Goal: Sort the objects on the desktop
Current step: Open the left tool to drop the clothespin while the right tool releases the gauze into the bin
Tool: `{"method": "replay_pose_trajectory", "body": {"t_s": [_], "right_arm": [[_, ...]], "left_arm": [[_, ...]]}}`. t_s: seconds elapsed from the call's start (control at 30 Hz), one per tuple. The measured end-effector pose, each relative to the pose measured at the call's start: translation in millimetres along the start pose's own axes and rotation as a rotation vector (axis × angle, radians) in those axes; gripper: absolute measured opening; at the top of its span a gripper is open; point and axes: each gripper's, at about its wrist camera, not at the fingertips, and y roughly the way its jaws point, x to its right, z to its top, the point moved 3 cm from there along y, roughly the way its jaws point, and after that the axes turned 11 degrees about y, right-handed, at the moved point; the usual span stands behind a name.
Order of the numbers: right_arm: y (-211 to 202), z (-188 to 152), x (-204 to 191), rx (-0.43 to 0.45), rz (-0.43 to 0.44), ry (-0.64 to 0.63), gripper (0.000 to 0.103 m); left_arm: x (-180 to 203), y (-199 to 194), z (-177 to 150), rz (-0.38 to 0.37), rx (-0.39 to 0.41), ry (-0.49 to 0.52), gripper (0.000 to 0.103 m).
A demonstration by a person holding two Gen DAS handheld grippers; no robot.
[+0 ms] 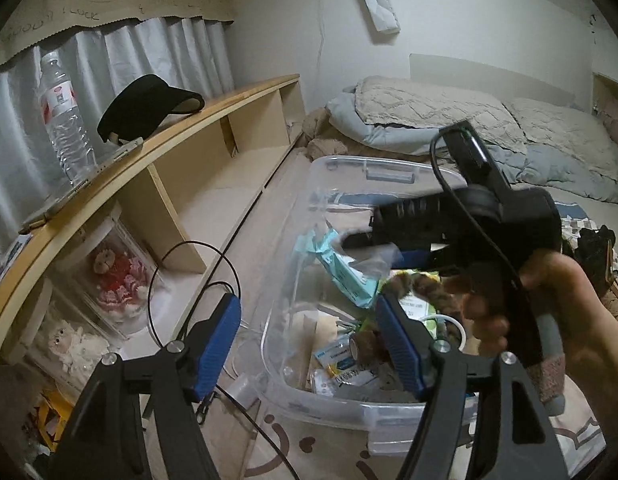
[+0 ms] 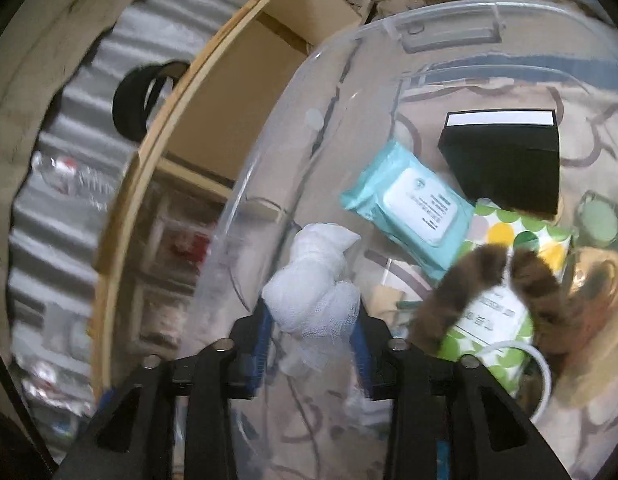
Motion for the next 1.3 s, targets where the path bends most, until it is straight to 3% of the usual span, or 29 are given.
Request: {"method": "replay_pose_trajectory", "body": {"t_s": [0.03,0.07,0.4,0.77,0.8,0.83,0.9,1.0,1.3], "right_arm": [[-3,1,-1,0.019,0.012,0.006,0.076],[-7,1,-3,0.039,0.024,0.003,0.078],[-33,5,-8,0.078,0.059,-0.063,0.079],[-53,-15,-13,0.085,-0.086,-0.236,0.079],[-57,-18,-15,0.094,-0.097,-0.258,0.081],[-62,-20,-17,0.104,-0.107,-0.281,0.093],[-71,-26,-22,0.130,-0.128,-0.324,0.102],[-84,-31,-28,0.190,-0.188,-0.388,0.102],[-114,-47,-22,0.260,-0.224,-0.459,0.103]], "left_arm": [[1,0,0,-0.001,0.002,-0.002,0.079],[2,-1,-1,-0.003,0.004,-0.005,0.080],[12,-5,-1,-0.023,0.013,-0.002,0.080],[14,-18,4,-0.017,0.033,-0.020,0.080],[14,-19,4,-0.017,0.034,-0.022,0.080],[15,-20,4,-0.016,0.036,-0.026,0.080],[14,-22,5,-0.018,0.038,-0.033,0.080],[14,-27,4,-0.008,0.046,-0.049,0.096],[23,-44,5,-0.005,0.066,-0.055,0.097]]}}
